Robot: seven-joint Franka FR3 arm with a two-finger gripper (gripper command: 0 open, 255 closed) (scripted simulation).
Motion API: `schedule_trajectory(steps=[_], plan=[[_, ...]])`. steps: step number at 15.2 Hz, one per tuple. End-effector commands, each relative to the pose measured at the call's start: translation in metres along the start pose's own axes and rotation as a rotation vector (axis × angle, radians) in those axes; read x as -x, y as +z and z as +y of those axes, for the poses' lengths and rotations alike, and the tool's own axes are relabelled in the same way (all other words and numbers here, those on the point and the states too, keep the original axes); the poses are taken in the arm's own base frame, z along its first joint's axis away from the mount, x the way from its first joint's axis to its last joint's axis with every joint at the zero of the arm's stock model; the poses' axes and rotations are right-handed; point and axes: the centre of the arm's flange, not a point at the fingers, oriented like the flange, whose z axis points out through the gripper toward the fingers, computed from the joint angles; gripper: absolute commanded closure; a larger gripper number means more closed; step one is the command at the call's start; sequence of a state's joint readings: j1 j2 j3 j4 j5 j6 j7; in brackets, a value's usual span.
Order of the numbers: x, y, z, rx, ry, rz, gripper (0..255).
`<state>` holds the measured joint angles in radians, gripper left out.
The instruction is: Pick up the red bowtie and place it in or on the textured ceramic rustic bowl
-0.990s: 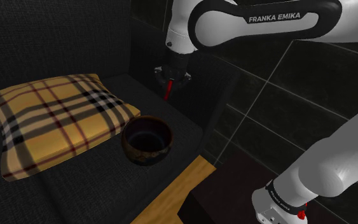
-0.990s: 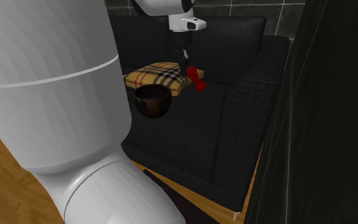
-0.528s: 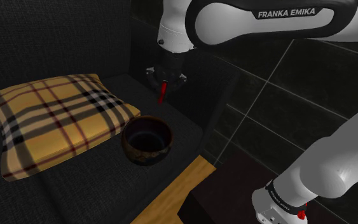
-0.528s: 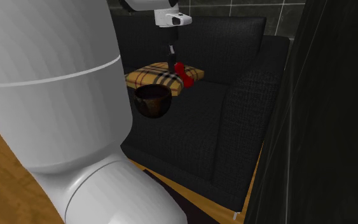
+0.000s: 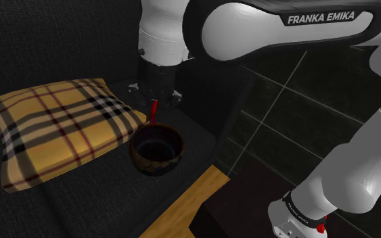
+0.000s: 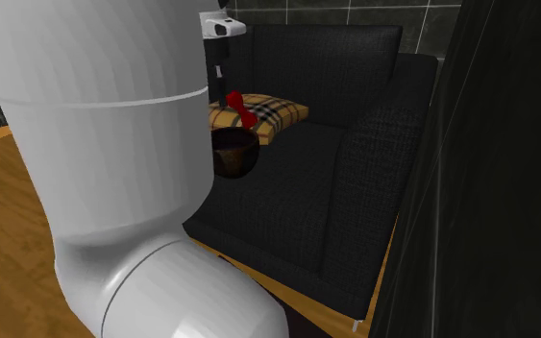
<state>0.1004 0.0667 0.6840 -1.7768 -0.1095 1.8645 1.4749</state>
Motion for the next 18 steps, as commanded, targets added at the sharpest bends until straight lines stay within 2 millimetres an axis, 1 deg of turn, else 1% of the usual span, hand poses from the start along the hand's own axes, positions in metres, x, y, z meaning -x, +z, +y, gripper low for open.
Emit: schedule_trajectory(steps=[1, 13, 14, 18], plan=[[0.012, 0.003, -0.007, 0.000, 0.003, 0.000, 255], [0.016, 0.066, -0.005, 0.000, 0.003, 0.000, 255], [0.017, 0.074, -0.005, 0.000, 0.003, 0.000, 255], [0.017, 0.074, -0.005, 0.000, 0.003, 0.000, 255]])
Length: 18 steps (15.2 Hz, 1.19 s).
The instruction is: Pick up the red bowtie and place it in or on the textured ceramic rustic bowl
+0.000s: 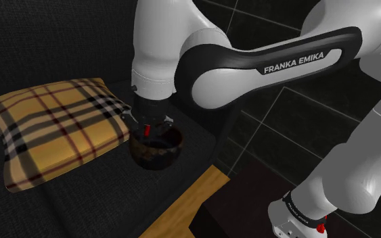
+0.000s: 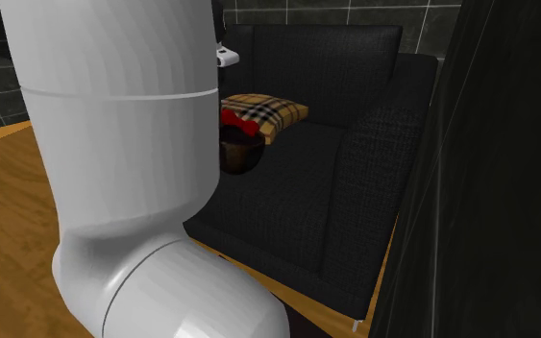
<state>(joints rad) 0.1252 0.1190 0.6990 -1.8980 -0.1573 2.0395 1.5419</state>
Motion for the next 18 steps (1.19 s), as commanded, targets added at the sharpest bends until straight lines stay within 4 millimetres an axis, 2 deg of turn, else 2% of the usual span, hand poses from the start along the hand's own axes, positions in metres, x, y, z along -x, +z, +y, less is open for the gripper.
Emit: schedule_trajectory(steps=[1, 4, 5, 9, 10, 14, 18], plan=[[-0.007, 0.009, 0.002, 0.020, 0.009, -0.001, 255], [-0.007, 0.009, 0.002, 0.020, 0.009, -0.001, 255], [-0.007, 0.012, 0.000, 0.020, 0.010, -0.001, 0], [-0.009, 0.015, 0.002, 0.020, 0.009, -0.001, 0], [-0.007, 0.009, 0.002, 0.020, 0.009, -0.001, 0], [-0.007, -0.041, 0.001, 0.020, 0.009, -0.001, 0], [-0.007, -0.041, 0.001, 0.020, 0.009, -0.001, 0]])
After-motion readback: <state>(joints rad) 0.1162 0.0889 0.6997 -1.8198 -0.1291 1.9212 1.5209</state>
